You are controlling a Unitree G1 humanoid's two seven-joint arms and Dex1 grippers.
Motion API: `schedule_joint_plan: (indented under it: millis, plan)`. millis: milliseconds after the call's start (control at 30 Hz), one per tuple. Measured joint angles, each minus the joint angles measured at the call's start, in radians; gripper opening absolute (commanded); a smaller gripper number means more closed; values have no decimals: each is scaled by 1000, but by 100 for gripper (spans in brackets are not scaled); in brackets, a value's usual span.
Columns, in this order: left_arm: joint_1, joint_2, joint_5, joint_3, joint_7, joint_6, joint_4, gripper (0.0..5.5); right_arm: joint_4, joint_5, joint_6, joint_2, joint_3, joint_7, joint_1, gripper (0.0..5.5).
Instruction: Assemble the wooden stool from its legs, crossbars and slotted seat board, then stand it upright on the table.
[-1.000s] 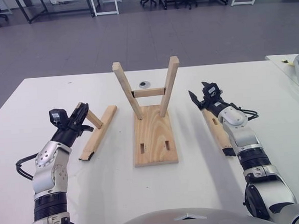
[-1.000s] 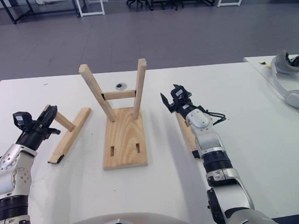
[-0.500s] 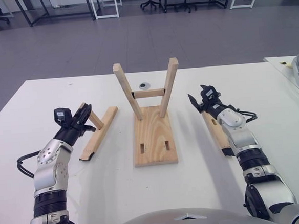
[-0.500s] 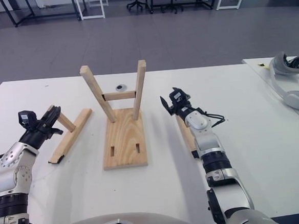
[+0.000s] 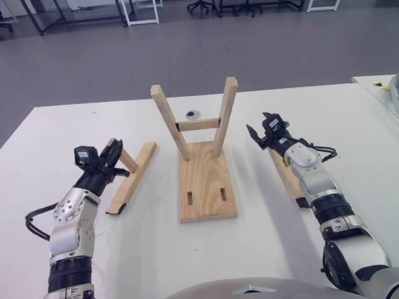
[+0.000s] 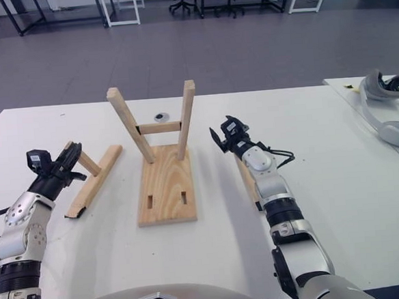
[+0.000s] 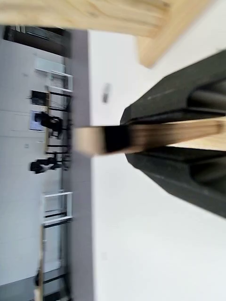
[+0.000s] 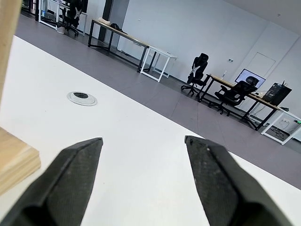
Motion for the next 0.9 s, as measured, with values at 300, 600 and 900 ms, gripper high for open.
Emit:
schedule_joint_plan:
  millis: [300, 600, 900]
  plan:
    - [54, 19, 14, 26, 30, 100, -147, 256, 8, -4, -1, 3, 1, -7, 0, 326]
    - [110, 84, 13, 25, 99, 459, -375, 399, 0, -12, -1, 8, 6, -9, 4, 326]
    - [124, 84, 29, 26, 110, 558, -385, 259, 0, -14, -1, 14, 16, -14, 4, 326]
